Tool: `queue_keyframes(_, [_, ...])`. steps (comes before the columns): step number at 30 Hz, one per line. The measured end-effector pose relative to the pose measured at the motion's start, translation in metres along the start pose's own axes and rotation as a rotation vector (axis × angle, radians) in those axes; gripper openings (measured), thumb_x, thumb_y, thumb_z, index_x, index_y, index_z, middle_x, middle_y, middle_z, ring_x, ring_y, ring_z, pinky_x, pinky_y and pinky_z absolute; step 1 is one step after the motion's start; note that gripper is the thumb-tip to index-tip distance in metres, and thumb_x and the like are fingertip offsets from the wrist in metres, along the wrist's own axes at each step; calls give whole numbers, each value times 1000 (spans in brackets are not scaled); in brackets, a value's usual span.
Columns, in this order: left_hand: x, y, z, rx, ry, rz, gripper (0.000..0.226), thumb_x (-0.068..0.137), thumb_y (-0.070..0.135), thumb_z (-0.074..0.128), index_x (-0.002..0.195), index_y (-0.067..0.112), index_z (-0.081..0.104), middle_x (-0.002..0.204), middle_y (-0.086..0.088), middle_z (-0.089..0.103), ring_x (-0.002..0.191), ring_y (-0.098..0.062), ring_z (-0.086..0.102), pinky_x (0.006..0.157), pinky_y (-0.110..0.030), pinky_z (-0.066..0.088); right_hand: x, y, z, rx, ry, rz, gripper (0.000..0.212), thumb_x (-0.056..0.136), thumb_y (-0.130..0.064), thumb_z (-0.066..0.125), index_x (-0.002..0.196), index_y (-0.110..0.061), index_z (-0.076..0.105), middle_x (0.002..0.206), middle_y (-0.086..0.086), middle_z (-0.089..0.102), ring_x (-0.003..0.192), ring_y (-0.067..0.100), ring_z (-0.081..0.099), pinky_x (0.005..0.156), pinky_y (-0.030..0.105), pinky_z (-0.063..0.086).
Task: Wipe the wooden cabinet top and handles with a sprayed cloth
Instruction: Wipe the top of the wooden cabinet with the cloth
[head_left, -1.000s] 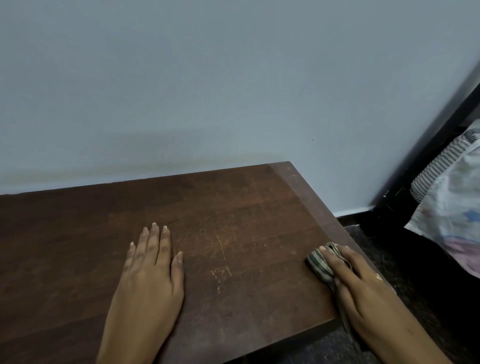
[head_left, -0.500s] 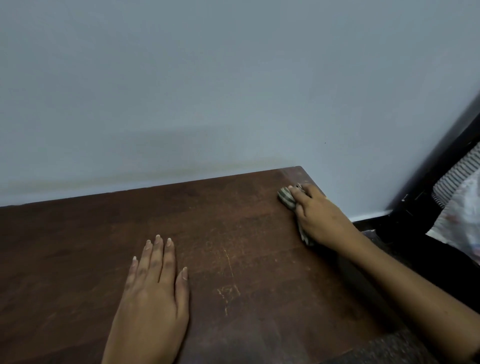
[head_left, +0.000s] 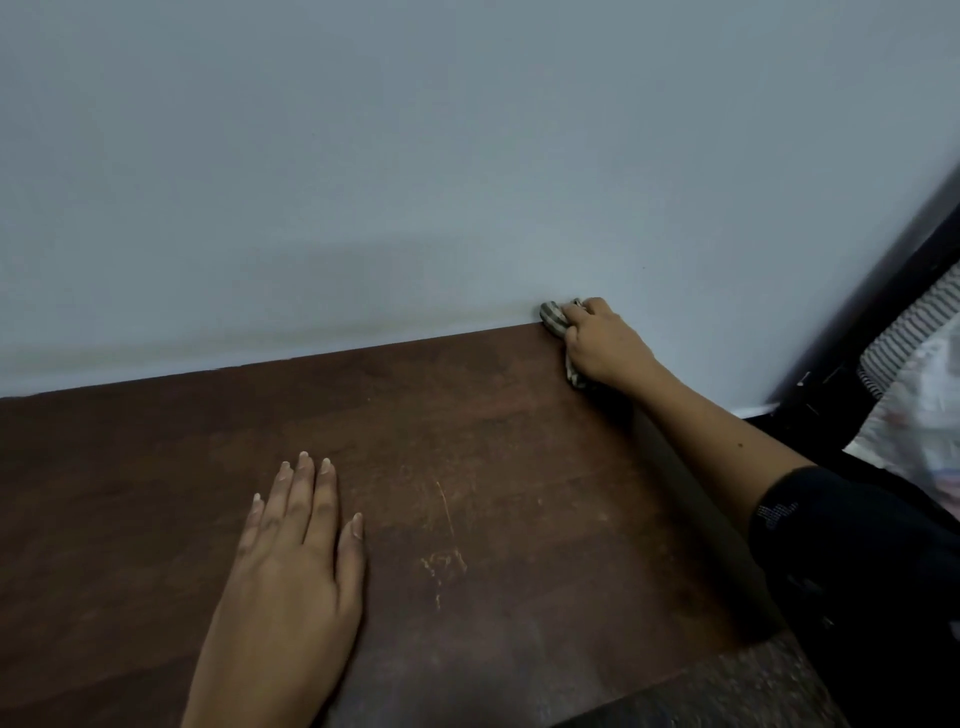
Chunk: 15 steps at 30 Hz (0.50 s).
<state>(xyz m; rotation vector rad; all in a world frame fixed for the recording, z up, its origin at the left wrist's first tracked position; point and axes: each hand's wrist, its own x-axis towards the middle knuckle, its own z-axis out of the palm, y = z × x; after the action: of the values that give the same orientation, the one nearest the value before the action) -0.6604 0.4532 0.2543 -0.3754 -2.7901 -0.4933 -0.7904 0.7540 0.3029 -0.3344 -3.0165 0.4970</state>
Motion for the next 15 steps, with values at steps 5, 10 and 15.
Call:
queue_keyframes(5, [-1, 2, 1, 16, 2, -32, 64, 86, 39, 22, 129, -3, 44, 137, -23, 44, 129, -30, 35, 105, -46, 24, -37, 14, -5, 10, 27, 18, 40, 97, -17, 28, 135, -16, 42, 143, 11, 35, 127, 31, 40, 101, 40, 37])
queue_keyframes(10, [-1, 2, 0, 29, -4, -33, 65, 85, 38, 21, 128, -6, 44, 135, -26, 45, 128, -37, 39, 105, -47, 24, -91, 27, -12, -3, 45, 32, 45, 97, -16, 30, 141, -20, 37, 147, 8, 32, 130, 28, 37, 104, 37, 34])
queue_keyframes(15, [0, 2, 1, 27, 0, -23, 68, 85, 39, 18, 129, -6, 42, 137, -27, 43, 130, -36, 36, 108, -47, 22, -148, 40, -18, -35, 55, 46, 45, 98, -15, 32, 142, -20, 37, 146, 7, 34, 129, 28, 40, 103, 31, 31])
